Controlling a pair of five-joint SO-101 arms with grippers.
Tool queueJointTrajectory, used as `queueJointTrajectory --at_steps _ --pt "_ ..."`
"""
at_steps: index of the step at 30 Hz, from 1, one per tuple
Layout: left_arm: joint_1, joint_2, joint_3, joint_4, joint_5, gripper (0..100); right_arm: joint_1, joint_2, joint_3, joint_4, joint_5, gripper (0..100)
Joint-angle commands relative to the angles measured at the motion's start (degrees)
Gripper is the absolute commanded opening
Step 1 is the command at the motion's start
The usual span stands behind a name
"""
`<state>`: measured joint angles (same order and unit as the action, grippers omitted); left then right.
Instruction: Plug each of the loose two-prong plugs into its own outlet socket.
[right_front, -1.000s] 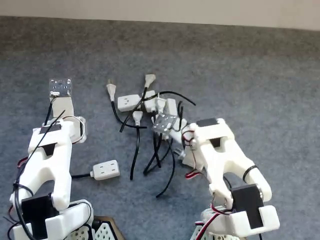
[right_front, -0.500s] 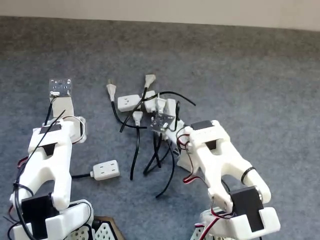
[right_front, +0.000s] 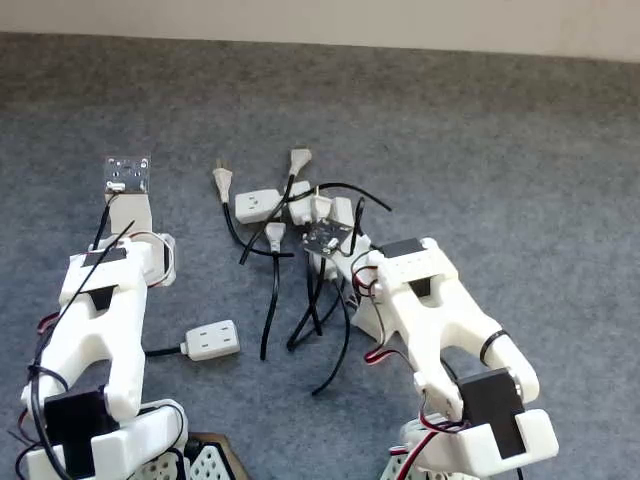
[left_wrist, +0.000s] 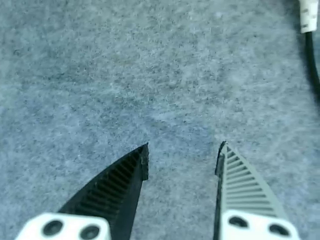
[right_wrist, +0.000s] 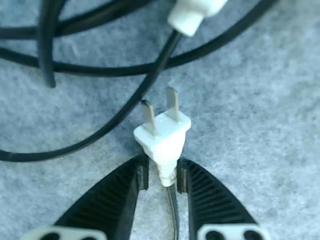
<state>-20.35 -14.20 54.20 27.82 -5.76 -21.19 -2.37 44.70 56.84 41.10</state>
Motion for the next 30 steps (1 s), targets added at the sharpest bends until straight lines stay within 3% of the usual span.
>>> queueJointTrajectory --at_steps 1,7,14,20,26,30 --pt "1.98 -0.22 -0.31 -0.62 -0.79 23 -1.45 -1.01 -2.86 -3.65 -4.66 11.1" --pt "2.86 -0.31 0.48 -0.79 -0.79 23 -2.86 -1.01 -2.77 -7.96 -8.44 3.6" --pt "2.86 -0.31 0.48 -0.79 -0.79 23 -2.86 -1.01 -3.82 -1.36 -8.53 0.6" --pt "2.86 -0.31 0.48 -0.79 -0.79 23 -2.07 -1.01 -11.91 4.09 -21.45 0.5" --pt "2.86 -0.31 0.57 -0.79 -0.79 23 -3.47 -0.48 -12.70 1.10 -21.54 0.9" --pt "2.86 -0.31 0.57 -0.70 -0.79 23 -4.44 -0.48 -9.71 -0.75 -15.38 1.0"
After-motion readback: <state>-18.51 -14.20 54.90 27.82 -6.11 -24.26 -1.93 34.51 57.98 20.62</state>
